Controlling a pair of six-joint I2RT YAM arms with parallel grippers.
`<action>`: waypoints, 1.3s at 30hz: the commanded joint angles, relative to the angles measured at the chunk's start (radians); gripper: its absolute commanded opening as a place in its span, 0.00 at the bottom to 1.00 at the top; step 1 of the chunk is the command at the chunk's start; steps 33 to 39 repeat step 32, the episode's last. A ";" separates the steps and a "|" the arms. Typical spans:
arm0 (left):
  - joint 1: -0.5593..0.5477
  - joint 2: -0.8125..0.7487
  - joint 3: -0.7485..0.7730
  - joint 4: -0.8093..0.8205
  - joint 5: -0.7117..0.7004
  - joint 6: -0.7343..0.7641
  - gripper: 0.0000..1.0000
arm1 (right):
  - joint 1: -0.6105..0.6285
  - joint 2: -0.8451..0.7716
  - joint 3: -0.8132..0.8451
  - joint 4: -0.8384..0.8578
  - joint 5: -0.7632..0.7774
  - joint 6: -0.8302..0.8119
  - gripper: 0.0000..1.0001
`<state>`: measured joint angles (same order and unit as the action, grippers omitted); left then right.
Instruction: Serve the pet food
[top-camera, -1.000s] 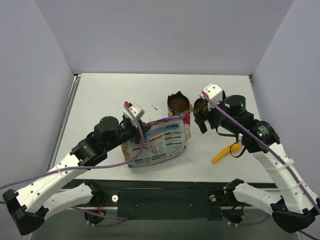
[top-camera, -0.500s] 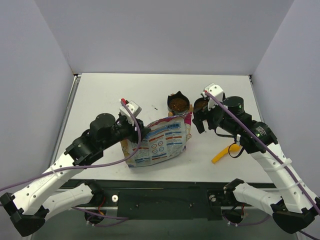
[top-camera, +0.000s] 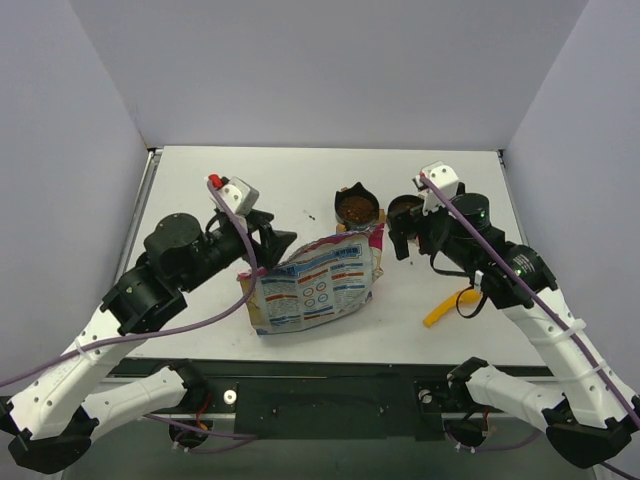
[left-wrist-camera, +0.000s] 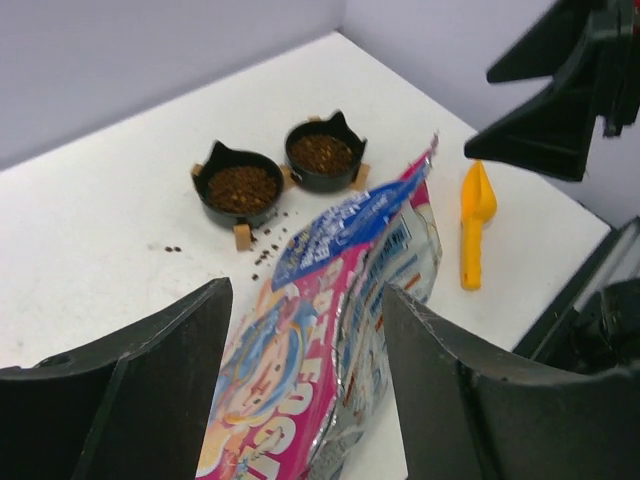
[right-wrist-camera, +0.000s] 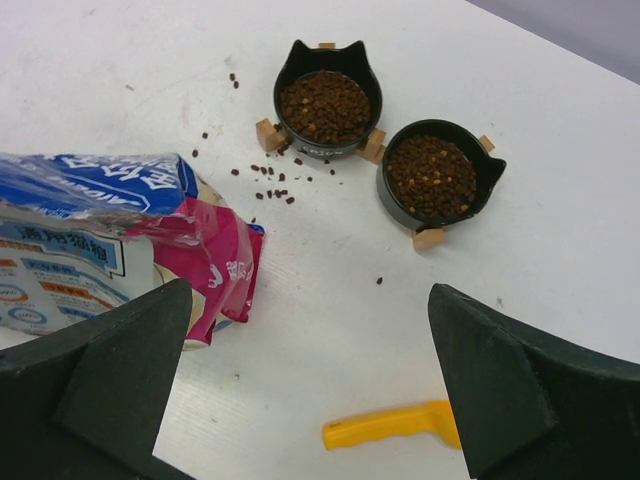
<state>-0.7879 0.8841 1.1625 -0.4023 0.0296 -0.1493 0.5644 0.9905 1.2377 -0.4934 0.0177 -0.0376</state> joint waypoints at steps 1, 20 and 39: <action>0.007 -0.002 0.139 0.002 -0.221 0.005 0.72 | 0.005 -0.055 0.039 0.053 0.183 0.120 1.00; 0.007 0.018 0.348 0.152 -0.792 0.275 0.79 | 0.006 -0.251 0.138 -0.042 0.852 0.217 1.00; 0.007 -0.002 0.362 0.160 -0.806 0.300 0.79 | 0.006 -0.199 0.292 -0.125 0.939 0.186 1.00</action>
